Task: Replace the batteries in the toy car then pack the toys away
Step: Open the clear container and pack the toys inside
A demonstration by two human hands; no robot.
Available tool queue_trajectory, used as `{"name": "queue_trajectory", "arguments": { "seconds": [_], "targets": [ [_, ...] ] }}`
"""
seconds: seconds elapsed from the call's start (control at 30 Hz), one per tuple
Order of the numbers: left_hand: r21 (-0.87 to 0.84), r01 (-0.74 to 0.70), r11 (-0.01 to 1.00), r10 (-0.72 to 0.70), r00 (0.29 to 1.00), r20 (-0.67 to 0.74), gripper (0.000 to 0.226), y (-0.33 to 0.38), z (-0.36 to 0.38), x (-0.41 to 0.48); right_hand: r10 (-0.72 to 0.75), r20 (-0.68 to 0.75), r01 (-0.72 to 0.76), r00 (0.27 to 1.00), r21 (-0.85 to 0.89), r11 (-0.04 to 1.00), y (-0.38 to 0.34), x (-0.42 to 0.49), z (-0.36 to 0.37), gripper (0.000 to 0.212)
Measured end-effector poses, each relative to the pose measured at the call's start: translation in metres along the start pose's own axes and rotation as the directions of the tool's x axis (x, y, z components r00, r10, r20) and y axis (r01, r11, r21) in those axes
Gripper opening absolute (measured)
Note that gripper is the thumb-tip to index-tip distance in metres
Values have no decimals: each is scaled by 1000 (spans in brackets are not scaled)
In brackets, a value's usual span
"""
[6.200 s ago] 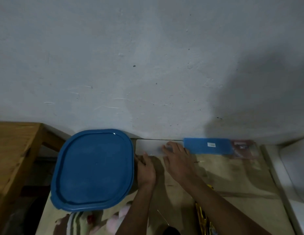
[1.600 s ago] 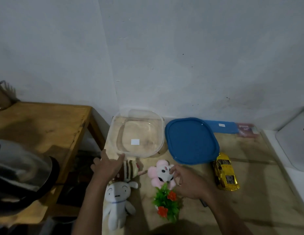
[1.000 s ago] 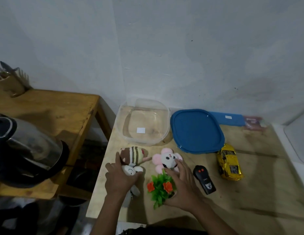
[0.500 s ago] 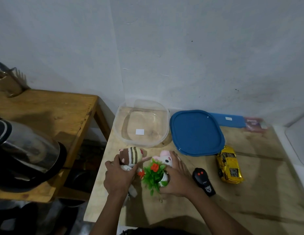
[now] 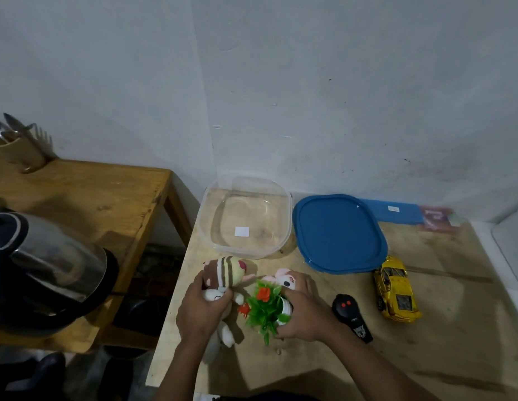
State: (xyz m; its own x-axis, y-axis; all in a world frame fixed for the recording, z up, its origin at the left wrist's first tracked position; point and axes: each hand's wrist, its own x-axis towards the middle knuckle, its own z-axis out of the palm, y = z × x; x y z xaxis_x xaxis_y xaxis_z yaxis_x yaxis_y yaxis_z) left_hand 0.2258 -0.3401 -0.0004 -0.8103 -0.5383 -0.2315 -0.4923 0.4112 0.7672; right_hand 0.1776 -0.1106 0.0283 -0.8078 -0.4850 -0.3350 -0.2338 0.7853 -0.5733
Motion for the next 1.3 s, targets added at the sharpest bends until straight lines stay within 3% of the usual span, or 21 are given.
{"name": "queue_trajectory", "arguments": {
  "seconds": [0.13, 0.33, 0.47, 0.6, 0.7, 0.9, 1.07, 1.13, 1.3],
  "targets": [
    [-258, -66, 964, 85, 994, 66, 81, 2, -18, 2, -91, -146, 119, 985, 195, 974, -13, -8, -12, 70],
    [-461, -169, 871, 178, 984, -24, 70, 45, -60, 14, -140, -373, 303, 917, 424, 854, -37, 8, -56, 98],
    [-411, -165, 897, 190, 982, 20, 50, 112, -68, 52, -140, -454, 345, 880, 408, 845, -40, 45, -87, 94],
    [-117, -156, 981, 166, 982, 88, 50, 149, -49, 110, -74, -406, 262, 911, 428, 865, -36, 80, -109, 77],
    [86, -140, 986, 127, 981, 146, 60, 160, -30, 136, -63, -346, 183, 936, 324, 928, -31, 102, -114, 63],
    [265, -154, 952, 110, 979, 172, 67, 150, -5, 169, -97, -190, 129, 977, 163, 978, -36, 123, -118, 63],
    [57, -206, 977, 210, 975, -69, 45, 141, -15, 164, -119, -102, 115, 988, -49, 992, -31, 145, -110, 68],
    [108, -205, 973, 219, 966, -137, 44, 130, -20, 159, -146, -80, 128, 986, -202, 971, -28, 154, -104, 73],
    [-56, -97, 994, 97, 995, -2, 38, 86, -9, 152, -176, -68, 127, 982, -446, 886, -17, 161, -90, 73]
  ]
}}
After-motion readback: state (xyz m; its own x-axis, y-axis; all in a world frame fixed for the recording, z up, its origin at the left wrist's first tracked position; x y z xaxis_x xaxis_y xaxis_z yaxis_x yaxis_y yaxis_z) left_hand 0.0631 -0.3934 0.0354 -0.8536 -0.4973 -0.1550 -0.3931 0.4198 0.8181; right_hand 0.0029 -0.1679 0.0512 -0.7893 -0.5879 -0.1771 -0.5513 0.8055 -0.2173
